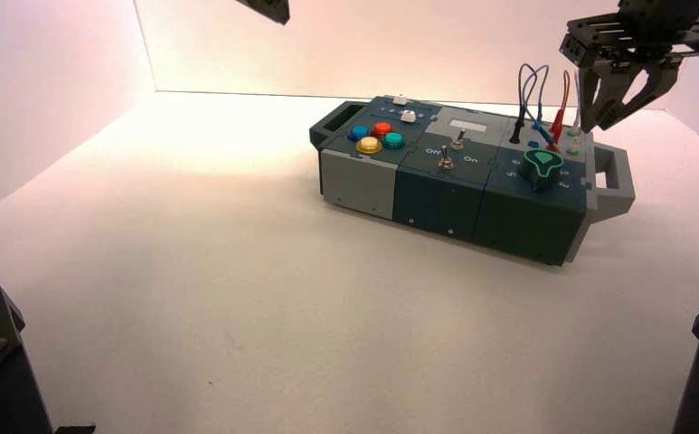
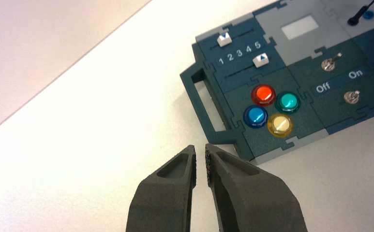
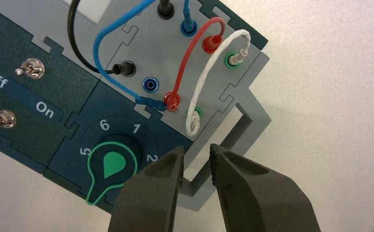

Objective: Pull the white wire.

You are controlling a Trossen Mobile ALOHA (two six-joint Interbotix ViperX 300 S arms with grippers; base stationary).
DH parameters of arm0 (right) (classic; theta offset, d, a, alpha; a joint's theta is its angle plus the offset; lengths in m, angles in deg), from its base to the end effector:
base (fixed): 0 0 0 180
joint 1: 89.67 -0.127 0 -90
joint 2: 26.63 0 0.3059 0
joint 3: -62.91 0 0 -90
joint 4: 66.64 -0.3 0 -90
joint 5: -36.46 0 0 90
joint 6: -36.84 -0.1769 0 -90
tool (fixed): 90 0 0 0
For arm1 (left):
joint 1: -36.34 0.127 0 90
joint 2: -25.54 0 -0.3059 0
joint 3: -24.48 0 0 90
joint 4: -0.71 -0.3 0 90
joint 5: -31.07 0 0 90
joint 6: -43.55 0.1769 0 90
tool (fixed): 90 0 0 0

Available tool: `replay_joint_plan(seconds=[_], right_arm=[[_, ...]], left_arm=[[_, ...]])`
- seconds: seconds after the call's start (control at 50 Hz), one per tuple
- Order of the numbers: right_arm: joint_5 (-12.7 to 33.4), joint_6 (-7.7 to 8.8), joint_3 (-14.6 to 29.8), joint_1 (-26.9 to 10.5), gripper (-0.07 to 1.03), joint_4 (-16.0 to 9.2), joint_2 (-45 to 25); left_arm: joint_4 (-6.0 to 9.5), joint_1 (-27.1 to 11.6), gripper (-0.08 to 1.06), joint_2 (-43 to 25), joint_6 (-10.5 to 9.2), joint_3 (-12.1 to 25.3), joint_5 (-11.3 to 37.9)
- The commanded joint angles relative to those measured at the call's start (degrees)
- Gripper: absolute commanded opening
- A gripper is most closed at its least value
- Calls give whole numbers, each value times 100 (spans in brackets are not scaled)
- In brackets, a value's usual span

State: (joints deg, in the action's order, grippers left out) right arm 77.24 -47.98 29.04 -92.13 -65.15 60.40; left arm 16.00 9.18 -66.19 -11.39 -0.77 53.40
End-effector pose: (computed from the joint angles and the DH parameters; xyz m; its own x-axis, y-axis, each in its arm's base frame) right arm 0.2938 0.0096 0.0799 0.2151 -0.0078 -0.9766 -0.1463 0.9884 -0.0401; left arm 0.3416 -0.1952 0.1646 0.5398 -0.3895 -0.7463 0.7172 0.6770 0.1654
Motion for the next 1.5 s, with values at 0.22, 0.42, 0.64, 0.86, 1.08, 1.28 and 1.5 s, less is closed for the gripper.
replay_joint_plan(seconds=[0.22, 0.42, 0.64, 0.86, 1.08, 1.28, 1.5], right_arm=[[-211, 18, 220, 35, 31, 18, -70], [-264, 18, 229, 123, 31, 9, -149], [-299, 26, 255, 229, 31, 0, -202], [-396, 18, 334, 229, 30, -53, -281], [-413, 18, 360, 229, 30, -114, -457], [-422, 26, 413, 229, 29, -141, -580], [-413, 26, 448, 229, 10, -229, -624]], left_arm=[[18, -53, 13, 396, 0, 44, -26], [18, -88, 13, 378, 0, 35, -26], [18, -97, 13, 360, 0, 35, -26], [18, -132, 13, 352, 0, 35, -26], [18, -132, 13, 352, 0, 35, -26], [18, -132, 13, 352, 0, 35, -18], [18, -132, 13, 352, 0, 35, -26]])
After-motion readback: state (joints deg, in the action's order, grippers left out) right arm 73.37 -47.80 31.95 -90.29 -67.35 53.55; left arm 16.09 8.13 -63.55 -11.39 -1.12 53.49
